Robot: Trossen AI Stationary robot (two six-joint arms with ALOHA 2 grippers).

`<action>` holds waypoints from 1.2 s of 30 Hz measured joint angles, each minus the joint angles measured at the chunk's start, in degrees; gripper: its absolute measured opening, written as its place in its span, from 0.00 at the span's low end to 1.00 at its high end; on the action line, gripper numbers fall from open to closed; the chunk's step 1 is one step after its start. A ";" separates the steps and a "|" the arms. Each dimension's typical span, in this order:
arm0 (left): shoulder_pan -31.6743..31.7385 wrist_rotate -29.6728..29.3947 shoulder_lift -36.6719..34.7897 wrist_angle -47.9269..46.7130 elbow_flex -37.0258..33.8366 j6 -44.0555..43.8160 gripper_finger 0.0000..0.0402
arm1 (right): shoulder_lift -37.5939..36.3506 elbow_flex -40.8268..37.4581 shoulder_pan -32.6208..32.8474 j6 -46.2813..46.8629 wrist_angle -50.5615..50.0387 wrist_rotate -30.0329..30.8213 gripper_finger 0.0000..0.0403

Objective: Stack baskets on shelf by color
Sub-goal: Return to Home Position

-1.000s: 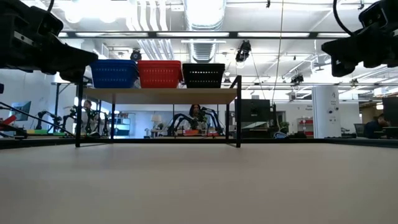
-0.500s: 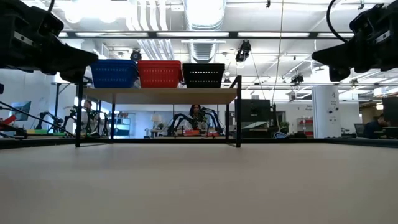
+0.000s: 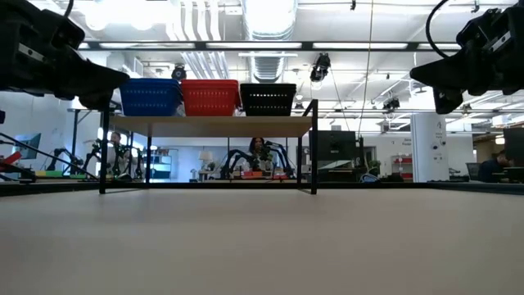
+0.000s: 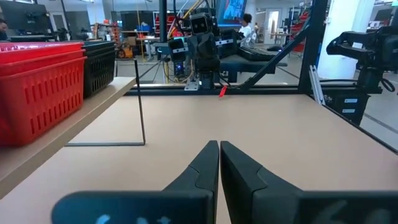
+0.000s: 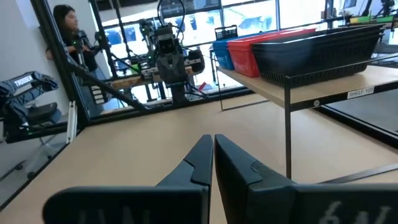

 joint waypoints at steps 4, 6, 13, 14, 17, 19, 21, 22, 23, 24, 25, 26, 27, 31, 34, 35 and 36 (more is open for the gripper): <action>0.00 0.02 0.37 0.02 0.00 0.00 0.00 | 0.00 0.00 0.02 -0.02 0.08 0.00 0.02; 0.00 0.02 0.56 -0.04 0.00 0.00 0.00 | 0.00 0.00 0.02 -0.03 0.11 0.00 0.02; 0.00 0.02 0.87 0.02 0.00 0.00 0.00 | 0.00 0.00 0.06 -0.04 0.19 0.00 0.02; 0.00 0.04 0.93 0.00 0.00 0.00 0.00 | 0.00 0.00 0.07 -0.04 0.20 0.00 0.02; 0.00 0.04 0.84 0.03 0.00 -0.01 0.00 | 0.00 0.00 0.07 -0.04 0.22 -0.01 0.02; 0.00 0.04 0.93 -0.01 0.00 -0.01 0.00 | 0.00 0.00 0.07 -0.04 0.24 -0.02 0.02; 0.00 0.04 0.90 0.02 0.00 0.00 0.00 | 0.02 0.00 0.07 -0.04 0.26 -0.02 0.02; 0.00 0.04 0.92 0.02 0.00 0.00 0.00 | 0.02 0.00 0.07 -0.04 0.26 -0.02 0.02; 0.00 0.04 0.91 -0.02 0.00 0.00 0.00 | 0.02 0.00 0.07 -0.04 0.28 -0.02 0.02; 0.00 0.04 0.85 0.00 0.00 -0.01 0.00 | 0.02 0.00 0.06 -0.04 0.30 -0.04 0.02; 0.00 0.04 0.84 0.01 0.00 0.00 0.00 | 0.02 0.00 0.04 -0.04 0.33 -0.04 0.02; 0.00 0.04 0.86 0.04 0.00 0.00 0.00 | 0.02 0.00 0.04 -0.04 0.33 -0.04 0.02; 0.00 0.04 0.93 0.02 0.00 -0.02 0.00 | 0.02 0.00 0.04 -0.04 0.33 -0.04 0.02; 0.00 0.04 0.91 0.00 0.00 0.00 0.00 | 0.02 0.00 0.04 -0.04 0.34 -0.07 0.02; 0.00 0.04 0.90 0.01 0.00 -0.01 0.00 | 0.02 0.00 0.04 -0.04 0.35 -0.07 0.02; 0.00 0.04 0.93 -0.01 0.00 0.00 0.00 | 0.02 0.00 0.04 -0.04 0.35 -0.07 0.02; 0.00 0.04 0.91 0.00 0.00 0.00 0.00 | 0.02 0.00 0.04 -0.04 0.35 -0.07 0.02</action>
